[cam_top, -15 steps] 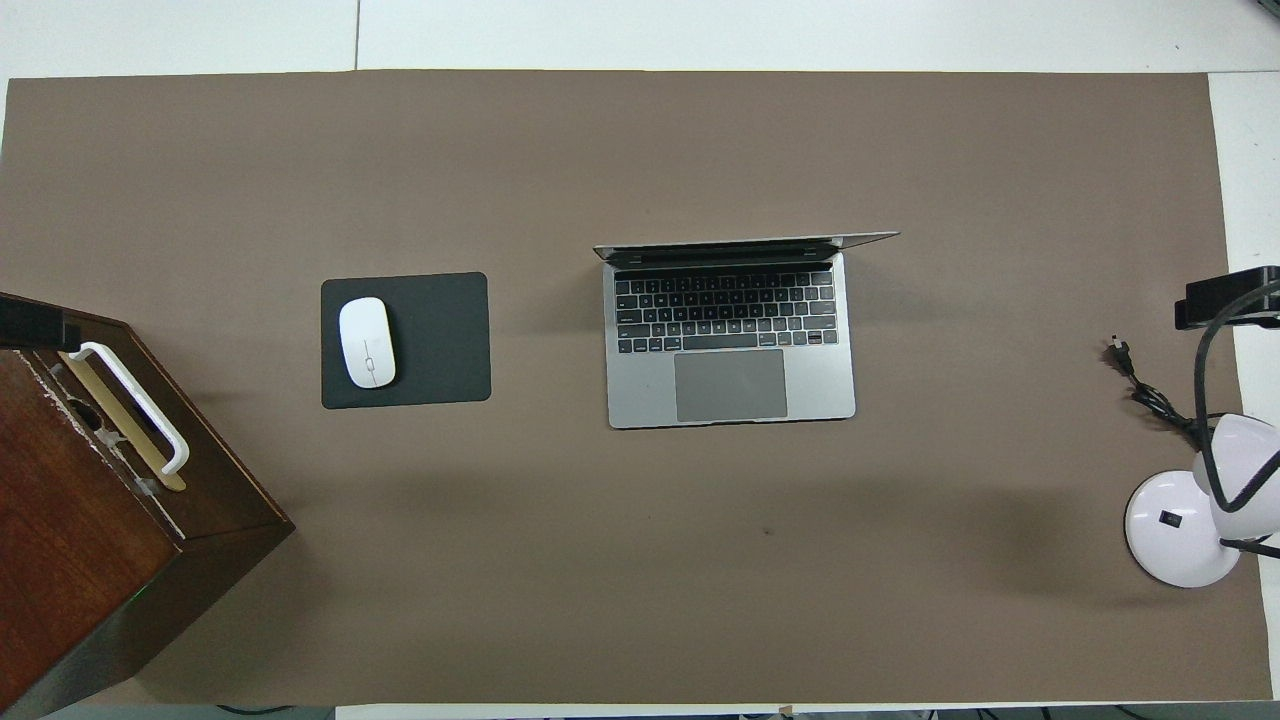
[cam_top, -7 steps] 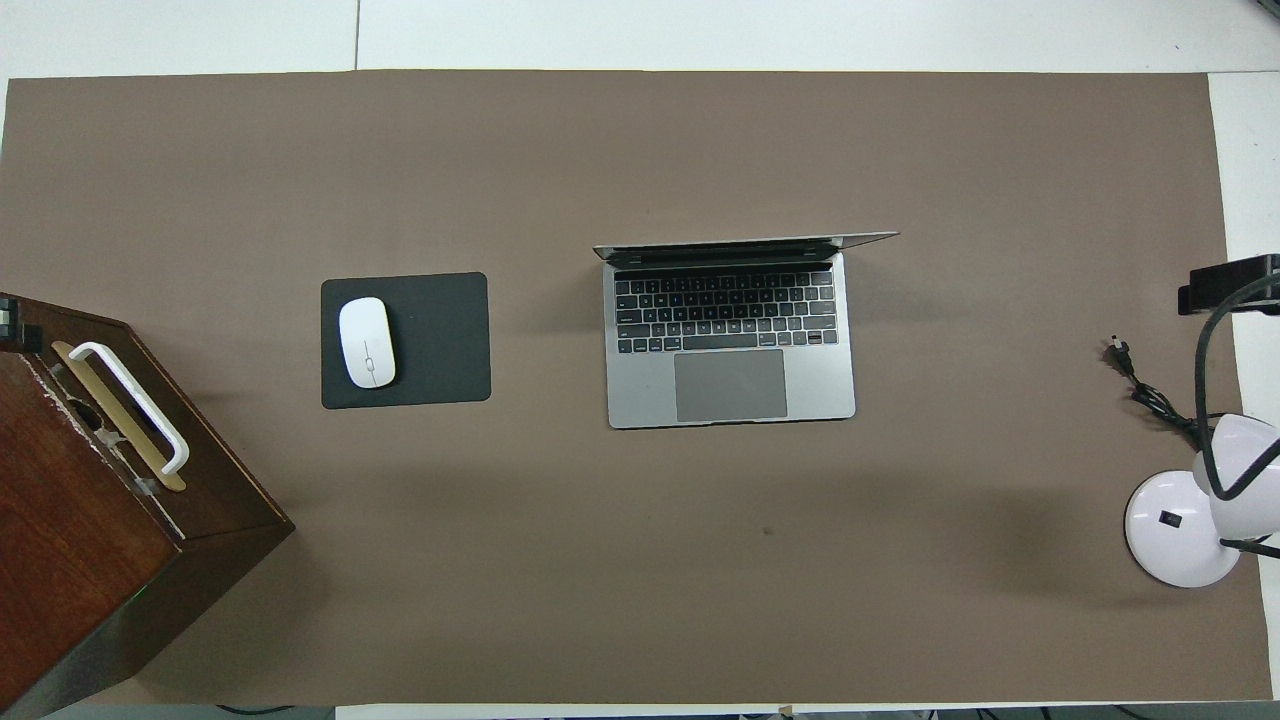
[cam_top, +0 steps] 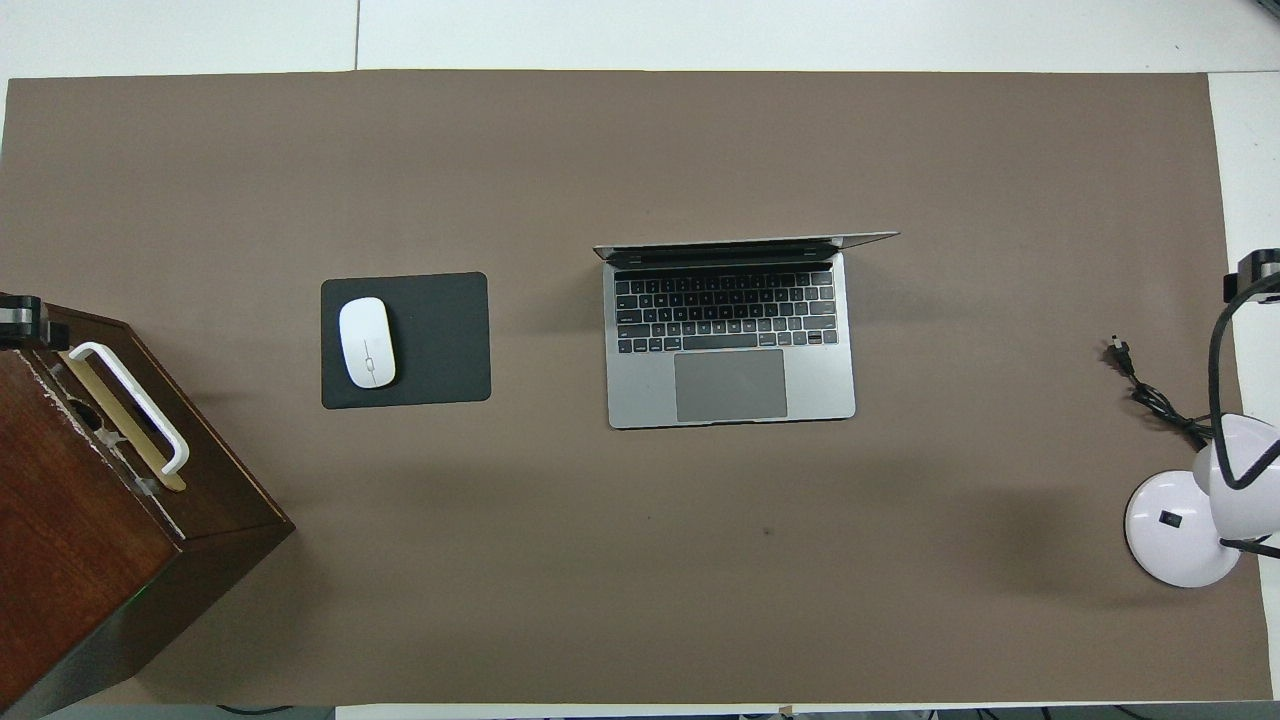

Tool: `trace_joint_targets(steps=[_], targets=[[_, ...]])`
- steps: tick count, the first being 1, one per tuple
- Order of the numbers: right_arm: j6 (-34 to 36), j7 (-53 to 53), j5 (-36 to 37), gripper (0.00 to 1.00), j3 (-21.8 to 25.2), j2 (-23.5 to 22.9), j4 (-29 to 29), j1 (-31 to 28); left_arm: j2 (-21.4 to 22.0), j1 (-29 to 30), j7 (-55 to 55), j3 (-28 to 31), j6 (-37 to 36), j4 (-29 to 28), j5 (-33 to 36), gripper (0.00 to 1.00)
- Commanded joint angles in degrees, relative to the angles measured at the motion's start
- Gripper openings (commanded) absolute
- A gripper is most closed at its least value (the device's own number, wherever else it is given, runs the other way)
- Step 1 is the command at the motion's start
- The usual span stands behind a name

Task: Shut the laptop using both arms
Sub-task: 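Move the left gripper to the laptop edge while the right gripper approaches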

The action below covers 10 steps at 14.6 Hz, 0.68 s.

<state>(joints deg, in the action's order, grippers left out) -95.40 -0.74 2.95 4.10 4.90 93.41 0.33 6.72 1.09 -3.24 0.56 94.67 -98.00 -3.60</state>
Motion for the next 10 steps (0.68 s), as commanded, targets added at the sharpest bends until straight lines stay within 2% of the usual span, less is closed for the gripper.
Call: trace_joint_targets(steps=[1,4,7,10], targets=[[-1.1,-2.07,1.18,0.0,0.82,-2.78,-2.69,-0.33,2.51,-1.34,0.34,-0.3,4.2,-4.73,-2.89,0.0],[-1.19,-3.56,1.27,0.0,1.88,-6.29,-4.72,-0.41,5.93,-3.8,0.43,-0.3,11.65,-12.09,-5.8,0.0],[-1.81,-4.44,1.18,0.0,2.06,-10.6,-9.55,-0.5,9.53,-7.14,0.52,-0.39,20.18,-20.62,-7.3,0.0],[-4.52,-4.44,1.1,0.0,2.06,-13.94,-12.1,-0.59,11.47,-11.27,3.06,-0.39,27.47,-25.9,-7.39,0.0]])
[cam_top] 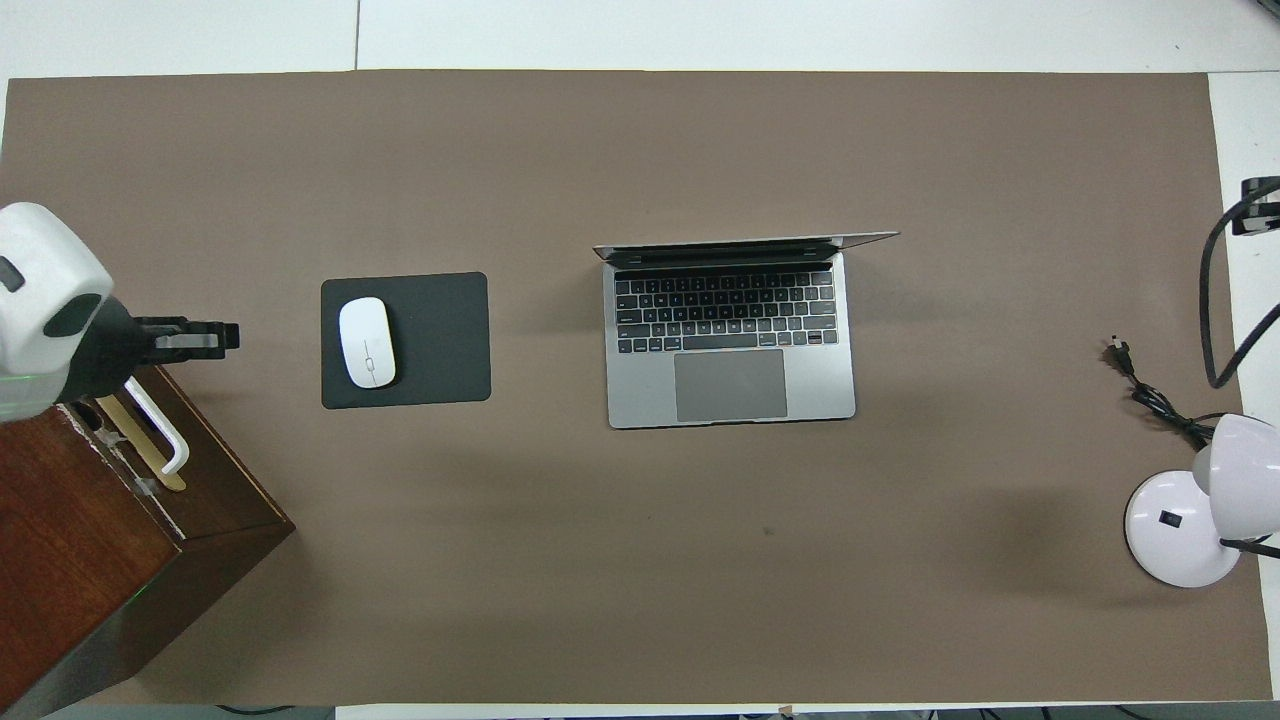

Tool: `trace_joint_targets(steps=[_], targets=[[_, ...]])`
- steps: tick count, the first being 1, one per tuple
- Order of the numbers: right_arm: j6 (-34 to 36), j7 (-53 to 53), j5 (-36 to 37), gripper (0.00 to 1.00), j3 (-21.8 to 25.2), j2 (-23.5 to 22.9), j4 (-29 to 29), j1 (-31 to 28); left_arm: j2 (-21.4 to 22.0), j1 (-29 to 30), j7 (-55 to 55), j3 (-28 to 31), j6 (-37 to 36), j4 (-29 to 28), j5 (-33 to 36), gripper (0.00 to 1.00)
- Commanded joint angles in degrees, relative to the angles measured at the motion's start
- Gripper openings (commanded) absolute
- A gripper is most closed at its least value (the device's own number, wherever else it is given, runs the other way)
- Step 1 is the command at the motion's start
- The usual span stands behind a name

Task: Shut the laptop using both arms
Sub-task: 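Move the left gripper to the laptop edge while the right gripper approaches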

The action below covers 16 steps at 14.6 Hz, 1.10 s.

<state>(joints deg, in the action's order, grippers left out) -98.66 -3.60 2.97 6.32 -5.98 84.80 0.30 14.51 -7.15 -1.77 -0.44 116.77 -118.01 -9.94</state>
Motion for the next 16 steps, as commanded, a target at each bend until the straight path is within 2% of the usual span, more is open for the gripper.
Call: trace_joint_targets(steps=[1,3,8,13,16], targets=[[-2.23,-1.58,1.07,0.0,-0.16,-3.85,-3.94,-0.57,4.47,-4.17,2.11,0.62,8.36,-7.91,-1.05,0.0],[-4.17,-1.58,0.9,0.0,-0.16,-5.61,-4.99,-0.65,5.35,-7.33,4.57,0.62,13.2,-11.43,-1.05,0.0],[-7.15,-1.06,0.63,0.0,-0.69,-12.81,-12.02,-0.74,5.27,-16.48,11.07,0.62,24.01,-17.06,-1.05,0.0],[-12.17,0.34,0.54,0.0,-0.87,-22.83,-21.5,-0.83,4.13,-22.63,12.05,0.62,33.24,-20.66,-1.05,0.0],[-17.61,2.54,0.46,0.0,-2.36,-26.0,-22.57,-0.74,0.71,-26.93,11.96,0.62,41.94,-23.57,-1.05,0.0]])
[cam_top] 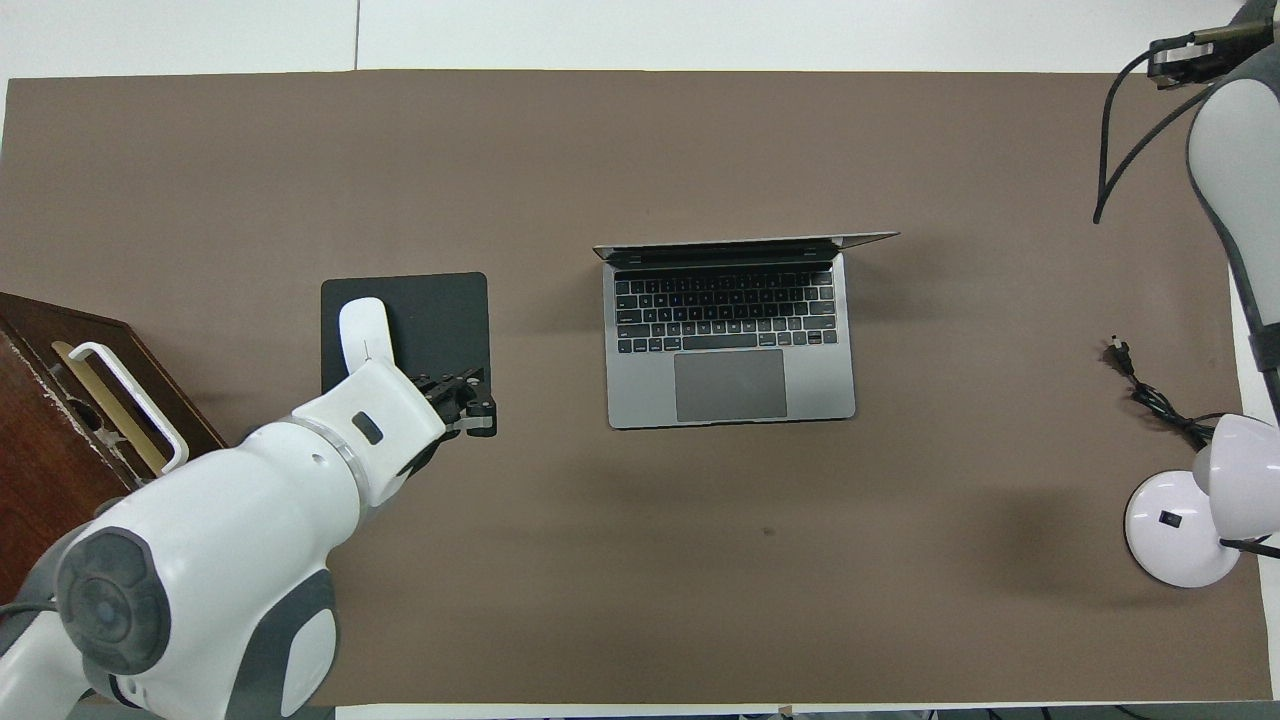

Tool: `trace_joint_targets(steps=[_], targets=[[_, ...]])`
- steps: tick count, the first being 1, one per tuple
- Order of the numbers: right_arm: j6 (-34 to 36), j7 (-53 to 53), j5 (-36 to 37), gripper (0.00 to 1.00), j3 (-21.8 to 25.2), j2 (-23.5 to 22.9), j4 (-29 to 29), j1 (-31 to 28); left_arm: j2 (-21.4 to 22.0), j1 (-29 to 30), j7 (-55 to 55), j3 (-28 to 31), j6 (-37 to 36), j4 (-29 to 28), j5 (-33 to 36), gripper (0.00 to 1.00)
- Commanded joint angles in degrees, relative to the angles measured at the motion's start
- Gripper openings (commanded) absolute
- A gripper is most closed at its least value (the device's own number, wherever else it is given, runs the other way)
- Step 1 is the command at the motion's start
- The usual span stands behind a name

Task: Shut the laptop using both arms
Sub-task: 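Move the left gripper to the laptop edge while the right gripper approaches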

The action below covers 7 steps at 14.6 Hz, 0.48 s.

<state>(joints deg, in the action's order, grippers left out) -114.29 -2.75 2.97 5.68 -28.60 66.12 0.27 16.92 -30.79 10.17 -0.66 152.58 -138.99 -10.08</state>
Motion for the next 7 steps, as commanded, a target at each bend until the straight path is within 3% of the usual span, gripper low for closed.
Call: trace_joint_targets(steps=[1,4,7], targets=[[-2.68,2.65,0.46,0.0,-1.98,-4.69,-4.94,-0.54,-3.37,-4.61,0.03,0.84,8.41,-2.87,-0.91,0.0],[-3.04,7.05,0.46,0.0,-2.94,-7.07,-6.88,0.95,-10.3,-8.48,0.11,0.84,18.25,-3.22,-0.91,0.0],[-5.15,11.96,0.46,0.0,-4.0,-8.74,-6.8,2.53,-13.66,-10.07,0.73,0.84,23.02,-3.13,-0.91,0.0]])
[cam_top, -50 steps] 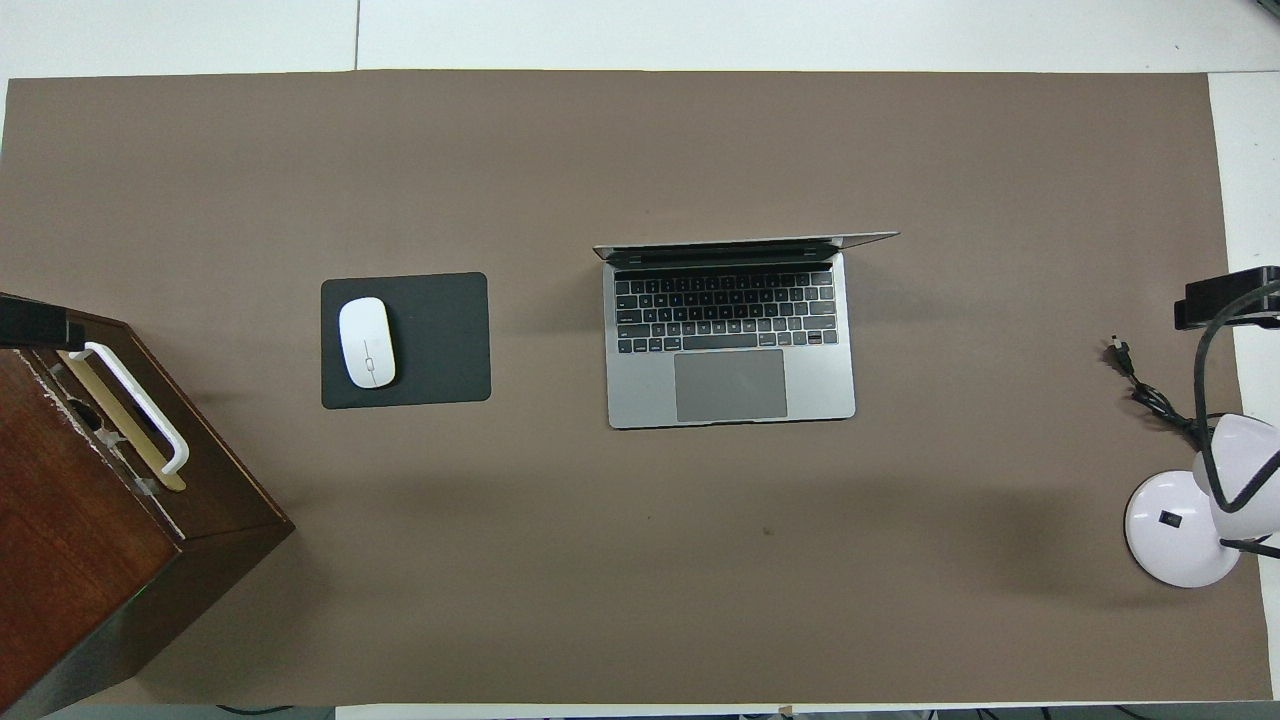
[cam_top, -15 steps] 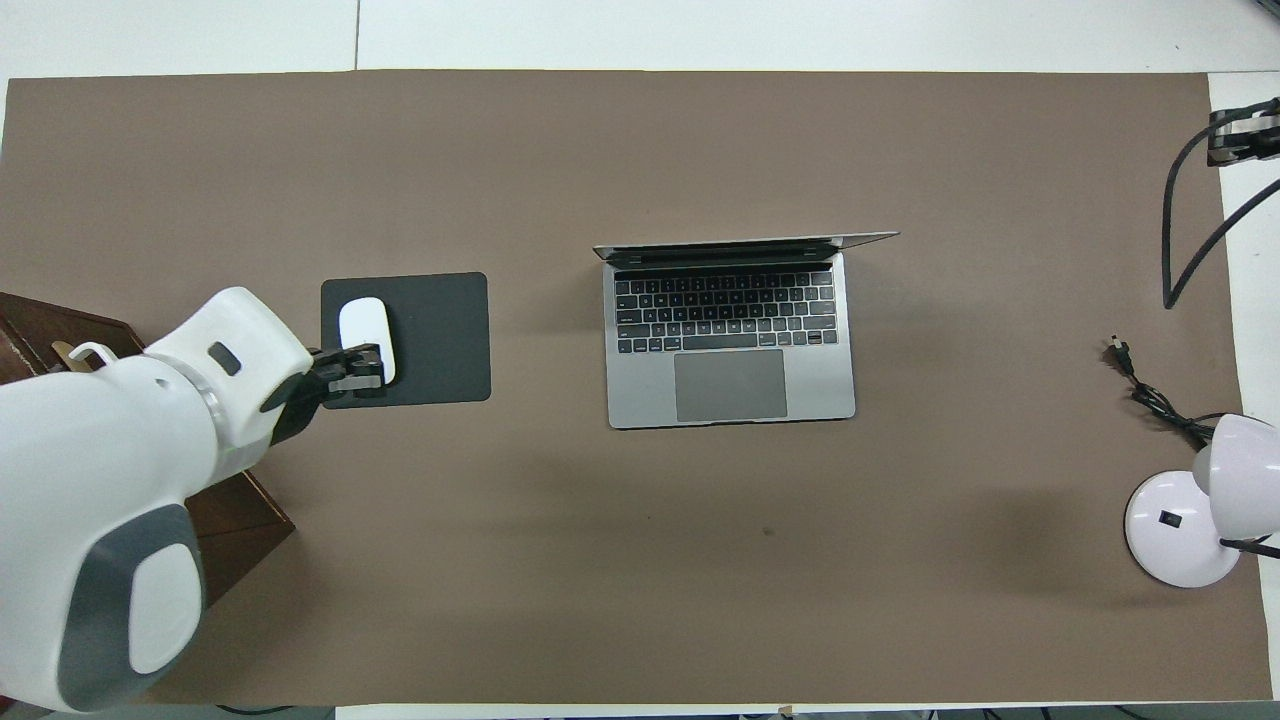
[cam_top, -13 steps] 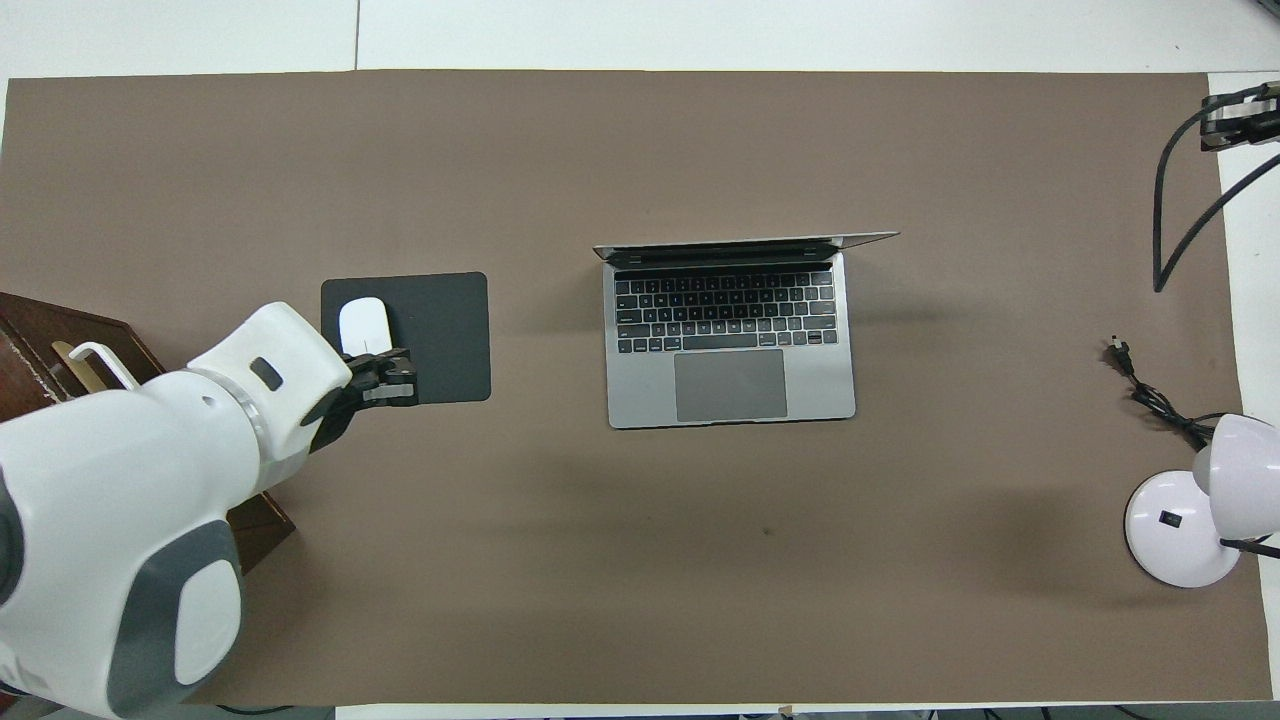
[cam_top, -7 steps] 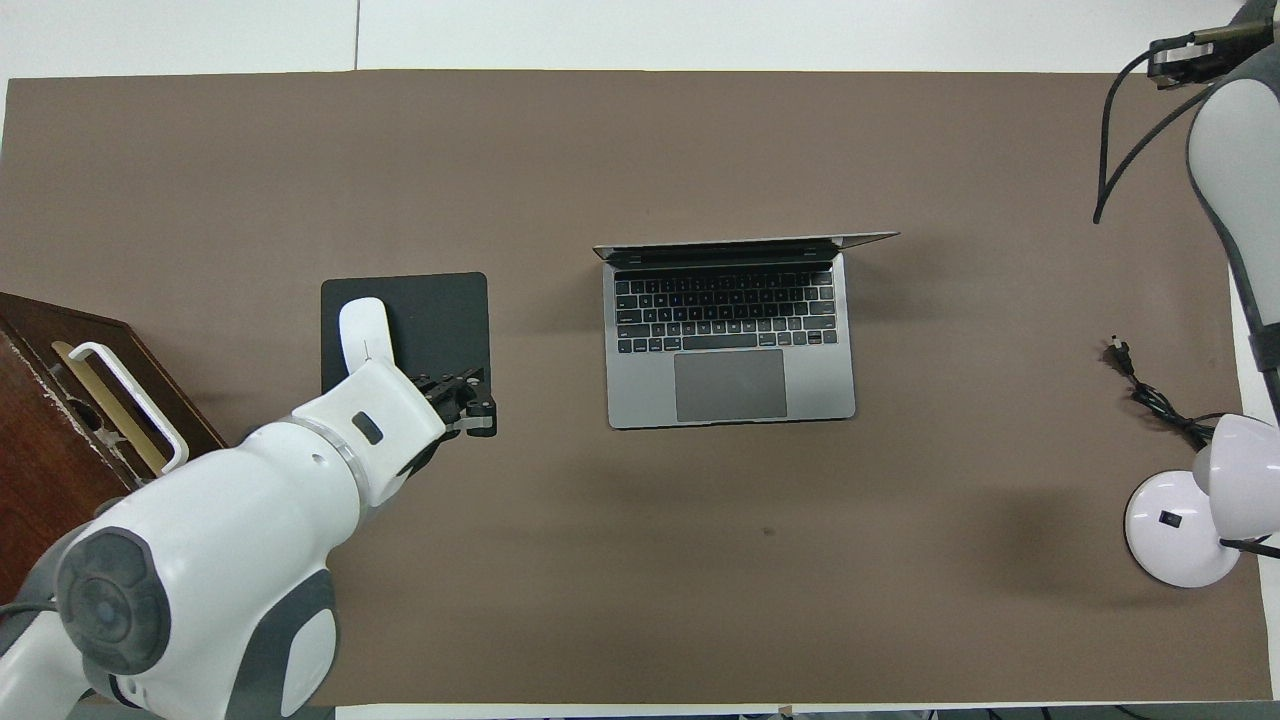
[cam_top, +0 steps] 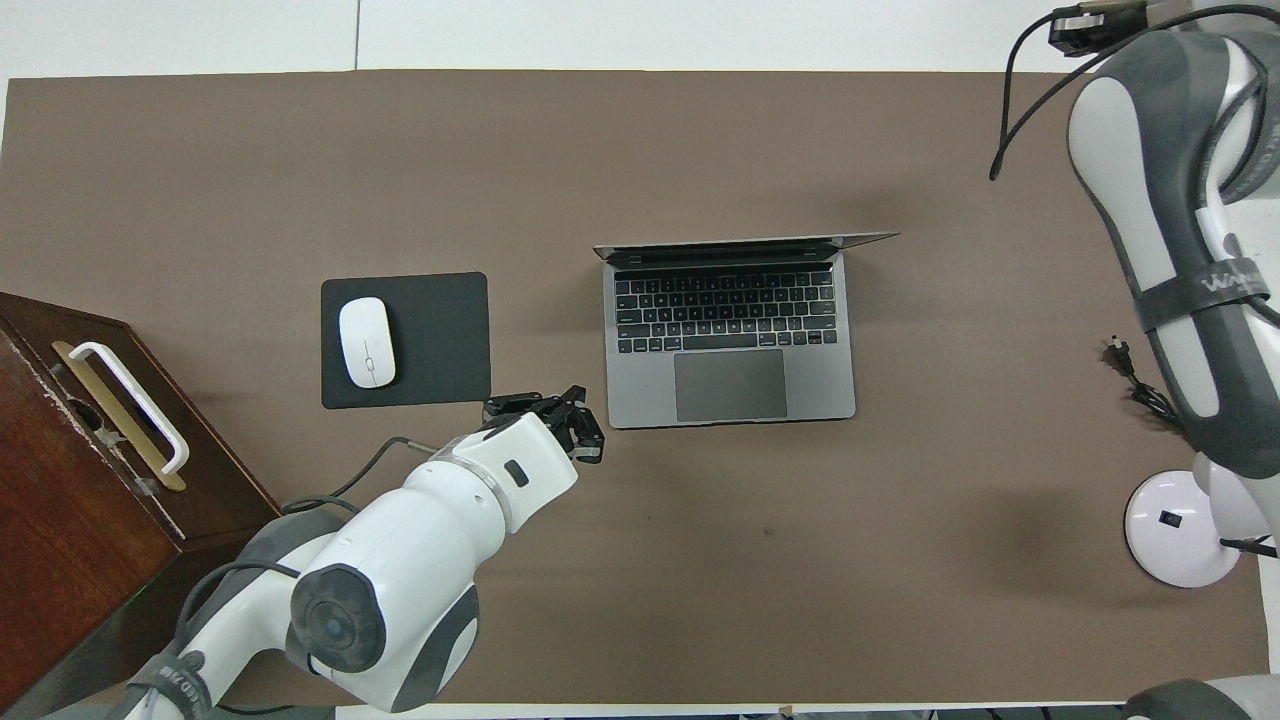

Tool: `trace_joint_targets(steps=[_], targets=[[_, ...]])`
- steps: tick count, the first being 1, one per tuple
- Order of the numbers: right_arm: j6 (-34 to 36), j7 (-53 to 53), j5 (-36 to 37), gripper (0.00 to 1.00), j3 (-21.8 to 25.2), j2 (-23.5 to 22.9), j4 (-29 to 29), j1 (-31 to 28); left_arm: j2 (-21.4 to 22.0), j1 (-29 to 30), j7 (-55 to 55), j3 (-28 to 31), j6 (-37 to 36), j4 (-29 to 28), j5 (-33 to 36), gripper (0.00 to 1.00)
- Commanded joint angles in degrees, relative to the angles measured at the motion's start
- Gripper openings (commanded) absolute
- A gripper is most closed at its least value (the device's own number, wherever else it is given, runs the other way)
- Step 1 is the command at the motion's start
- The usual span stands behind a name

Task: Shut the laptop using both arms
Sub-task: 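Move the left gripper to the laptop edge while the right gripper approaches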

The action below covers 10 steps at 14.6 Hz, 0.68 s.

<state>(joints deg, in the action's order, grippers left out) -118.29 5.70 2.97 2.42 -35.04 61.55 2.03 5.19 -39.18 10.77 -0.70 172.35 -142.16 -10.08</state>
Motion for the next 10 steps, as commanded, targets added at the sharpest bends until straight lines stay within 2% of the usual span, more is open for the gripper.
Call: trace_joint_targets(steps=[1,10], targets=[[-1.59,5.18,0.55,0.0,-0.84,-2.58,-2.22,1.39,-2.63,-1.69,0.04,0.88,4.22,0.04,-0.91,0.0],[2.09,5.73,1.25,0.0,-9.35,-2.58,-1.52,2.45,-10.98,-4.23,-0.75,0.96,14.5,0.39,-0.82,0.0]])
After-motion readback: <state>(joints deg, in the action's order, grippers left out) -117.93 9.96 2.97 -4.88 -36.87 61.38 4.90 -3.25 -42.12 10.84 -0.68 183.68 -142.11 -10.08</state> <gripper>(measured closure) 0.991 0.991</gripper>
